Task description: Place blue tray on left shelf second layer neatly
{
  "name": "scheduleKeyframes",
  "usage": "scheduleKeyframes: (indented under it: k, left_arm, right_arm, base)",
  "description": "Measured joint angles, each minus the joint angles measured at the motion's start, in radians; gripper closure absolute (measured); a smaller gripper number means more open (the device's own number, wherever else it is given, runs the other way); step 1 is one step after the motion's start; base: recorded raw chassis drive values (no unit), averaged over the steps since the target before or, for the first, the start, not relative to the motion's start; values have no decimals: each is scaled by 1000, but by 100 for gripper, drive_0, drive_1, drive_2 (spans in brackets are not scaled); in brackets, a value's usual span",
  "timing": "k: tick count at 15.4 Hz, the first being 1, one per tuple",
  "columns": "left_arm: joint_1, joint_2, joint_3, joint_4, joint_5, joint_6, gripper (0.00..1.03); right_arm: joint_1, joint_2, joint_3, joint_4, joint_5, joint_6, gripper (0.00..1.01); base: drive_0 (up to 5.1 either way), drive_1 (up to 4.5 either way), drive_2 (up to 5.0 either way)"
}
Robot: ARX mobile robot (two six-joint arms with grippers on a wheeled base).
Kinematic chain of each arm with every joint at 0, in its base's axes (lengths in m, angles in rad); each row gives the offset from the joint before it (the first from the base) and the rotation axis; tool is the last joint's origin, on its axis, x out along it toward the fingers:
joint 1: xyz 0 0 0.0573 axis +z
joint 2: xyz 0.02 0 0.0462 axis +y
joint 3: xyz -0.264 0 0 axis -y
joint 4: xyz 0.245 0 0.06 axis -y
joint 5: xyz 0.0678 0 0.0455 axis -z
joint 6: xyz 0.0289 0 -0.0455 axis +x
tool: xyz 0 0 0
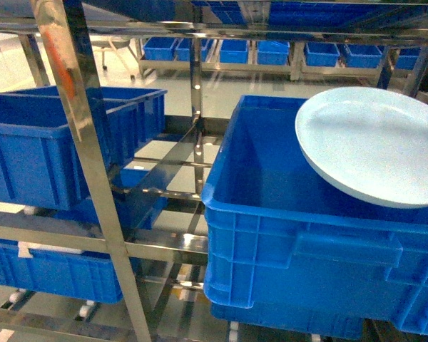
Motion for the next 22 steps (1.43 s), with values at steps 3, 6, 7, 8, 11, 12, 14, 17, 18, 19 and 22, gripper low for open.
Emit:
scheduleKeyframes:
  k: [3, 6, 7, 8, 11, 12, 14, 17, 18, 19, 22]
  left_arm:
    - [0, 0, 0, 0, 0, 0, 5]
    - [0, 0, 0, 0, 0, 0, 5]
    - [0, 0, 0, 0, 0, 0, 5]
    - [0, 0, 0, 0, 0, 0, 5]
    - [0, 0, 0, 0, 0, 0, 5]
    - [0, 0, 0, 0, 0, 0, 5]
    - [0, 0, 0, -1, 1, 0, 5]
    - [1, 0, 0, -2, -2, 0, 5]
    - [1, 0, 0, -2, -2, 0, 5]
    - [1, 0, 0, -2, 0, 0, 5]
    - [1, 0, 0, -2, 0, 0, 5]
  right_arm:
    - [14, 71, 66, 38, 24, 10, 98]
    - [48, 49, 60, 42, 20, 33, 62]
    - [67, -6, 14, 47, 13, 37, 49]
    - [83, -95, -62, 39, 0, 35, 36]
    - [120, -549, -323, -207, -64, -39, 1]
    - [73, -739, -394, -330, -61, -100, 4]
    - [5, -1182, -539, -274, 36, -400, 7]
    - [3, -1299, -674, -14, 118, -544, 40]
    - [3, -1307, -693, -21, 119, -556, 50]
    - [3, -1329, -709, -21, 120, -564, 64]
    - [3, -1380, -734, -30, 120, -575, 99]
  base:
    - [0, 0, 0]
    - [0, 0, 0]
    - [0, 0, 0]
    - [0, 0, 0]
    - [0, 0, 0]
    - [0, 0, 0]
    - [0, 0, 0]
    - [0, 0, 0]
    - [0, 0, 0]
    - [0, 0, 0]
    - [0, 0, 0]
